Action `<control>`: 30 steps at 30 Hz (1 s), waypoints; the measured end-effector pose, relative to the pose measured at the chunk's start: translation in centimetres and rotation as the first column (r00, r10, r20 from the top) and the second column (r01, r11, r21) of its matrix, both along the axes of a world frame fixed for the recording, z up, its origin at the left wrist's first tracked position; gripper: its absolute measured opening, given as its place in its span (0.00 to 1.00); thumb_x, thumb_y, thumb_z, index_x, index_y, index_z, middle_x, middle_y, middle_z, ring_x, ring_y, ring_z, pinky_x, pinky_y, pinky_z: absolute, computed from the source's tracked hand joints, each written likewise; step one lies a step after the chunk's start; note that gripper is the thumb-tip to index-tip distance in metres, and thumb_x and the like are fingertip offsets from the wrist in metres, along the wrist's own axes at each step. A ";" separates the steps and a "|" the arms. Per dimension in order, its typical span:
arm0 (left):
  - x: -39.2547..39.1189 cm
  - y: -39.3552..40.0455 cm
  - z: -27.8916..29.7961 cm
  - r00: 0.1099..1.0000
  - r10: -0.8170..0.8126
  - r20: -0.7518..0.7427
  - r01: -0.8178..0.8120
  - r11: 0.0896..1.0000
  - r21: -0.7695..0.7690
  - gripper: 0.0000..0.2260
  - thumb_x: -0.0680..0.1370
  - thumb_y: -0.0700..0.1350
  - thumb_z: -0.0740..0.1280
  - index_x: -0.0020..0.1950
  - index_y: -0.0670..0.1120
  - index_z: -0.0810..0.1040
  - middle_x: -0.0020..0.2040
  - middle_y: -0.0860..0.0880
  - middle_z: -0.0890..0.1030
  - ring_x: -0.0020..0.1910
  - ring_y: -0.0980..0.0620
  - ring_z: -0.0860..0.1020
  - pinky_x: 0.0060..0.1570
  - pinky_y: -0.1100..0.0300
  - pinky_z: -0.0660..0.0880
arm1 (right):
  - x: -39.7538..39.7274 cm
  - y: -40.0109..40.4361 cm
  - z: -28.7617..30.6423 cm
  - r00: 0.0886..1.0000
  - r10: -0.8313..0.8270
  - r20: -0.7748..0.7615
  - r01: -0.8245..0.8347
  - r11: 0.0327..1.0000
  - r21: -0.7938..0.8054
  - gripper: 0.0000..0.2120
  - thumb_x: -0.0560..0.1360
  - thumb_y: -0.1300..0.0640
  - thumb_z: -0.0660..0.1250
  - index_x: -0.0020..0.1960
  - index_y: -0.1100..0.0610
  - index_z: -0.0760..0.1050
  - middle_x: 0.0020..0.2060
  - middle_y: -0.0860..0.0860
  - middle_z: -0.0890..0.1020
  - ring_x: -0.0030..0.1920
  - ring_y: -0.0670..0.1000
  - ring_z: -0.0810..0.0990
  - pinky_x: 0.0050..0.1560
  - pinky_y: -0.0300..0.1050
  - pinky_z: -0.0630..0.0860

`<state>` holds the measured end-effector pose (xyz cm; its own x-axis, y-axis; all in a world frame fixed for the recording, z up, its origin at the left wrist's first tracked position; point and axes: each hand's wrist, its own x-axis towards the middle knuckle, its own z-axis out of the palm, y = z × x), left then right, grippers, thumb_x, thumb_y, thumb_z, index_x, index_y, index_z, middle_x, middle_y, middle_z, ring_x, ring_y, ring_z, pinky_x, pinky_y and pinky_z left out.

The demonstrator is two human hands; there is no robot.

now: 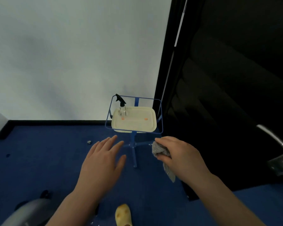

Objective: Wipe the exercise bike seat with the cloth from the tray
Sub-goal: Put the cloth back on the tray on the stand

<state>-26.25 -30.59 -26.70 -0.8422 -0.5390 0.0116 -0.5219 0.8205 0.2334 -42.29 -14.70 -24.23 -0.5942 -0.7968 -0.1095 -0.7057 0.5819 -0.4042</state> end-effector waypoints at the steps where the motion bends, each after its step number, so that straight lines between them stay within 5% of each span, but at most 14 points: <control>1: -1.0 -1.4 0.0 1.000 -0.005 0.004 0.005 1.000 0.006 0.26 0.74 0.59 0.50 0.67 0.52 0.72 0.69 0.51 0.72 0.68 0.49 0.70 0.68 0.53 0.59 | -0.8 -1.2 0.0 1.000 -0.012 0.000 0.012 1.000 -0.004 0.22 0.76 0.49 0.66 0.69 0.44 0.68 0.64 0.39 0.74 0.62 0.43 0.73 0.57 0.41 0.71; 7: -7.4 -8.1 -0.7 0.998 -0.060 0.028 0.058 0.996 0.061 0.20 0.77 0.55 0.59 0.68 0.53 0.70 0.71 0.51 0.68 0.69 0.49 0.67 0.70 0.52 0.59 | -6.1 -6.3 -1.5 0.997 -0.071 0.038 0.071 0.997 -0.002 0.18 0.75 0.50 0.67 0.65 0.45 0.72 0.61 0.40 0.76 0.58 0.45 0.76 0.54 0.45 0.75; 12: -12.2 -11.2 -2.5 0.999 -0.019 0.036 0.016 0.995 0.099 0.22 0.75 0.56 0.57 0.66 0.51 0.73 0.69 0.50 0.72 0.67 0.48 0.70 0.67 0.52 0.62 | -11.7 -10.1 -4.4 0.994 -0.081 0.077 0.078 0.996 0.040 0.19 0.75 0.50 0.67 0.66 0.45 0.71 0.62 0.41 0.76 0.58 0.45 0.76 0.54 0.44 0.75; 17: -16.9 -14.5 -5.8 0.993 0.056 0.106 -0.076 0.978 0.195 0.21 0.78 0.55 0.59 0.71 0.53 0.67 0.73 0.52 0.65 0.71 0.51 0.63 0.70 0.54 0.56 | -17.3 -14.9 -8.7 0.991 -0.029 0.128 0.019 0.997 0.077 0.17 0.77 0.51 0.65 0.65 0.49 0.72 0.61 0.44 0.76 0.57 0.49 0.77 0.54 0.48 0.76; 30: -25.3 -20.8 -13.3 0.949 0.214 0.232 -0.280 0.909 0.309 0.21 0.78 0.54 0.57 0.72 0.54 0.65 0.74 0.53 0.63 0.72 0.51 0.62 0.70 0.55 0.56 | -26.9 -26.5 -25.7 0.958 0.104 0.268 -0.176 0.950 0.257 0.13 0.78 0.52 0.62 0.62 0.51 0.73 0.59 0.49 0.76 0.58 0.54 0.76 0.53 0.54 0.76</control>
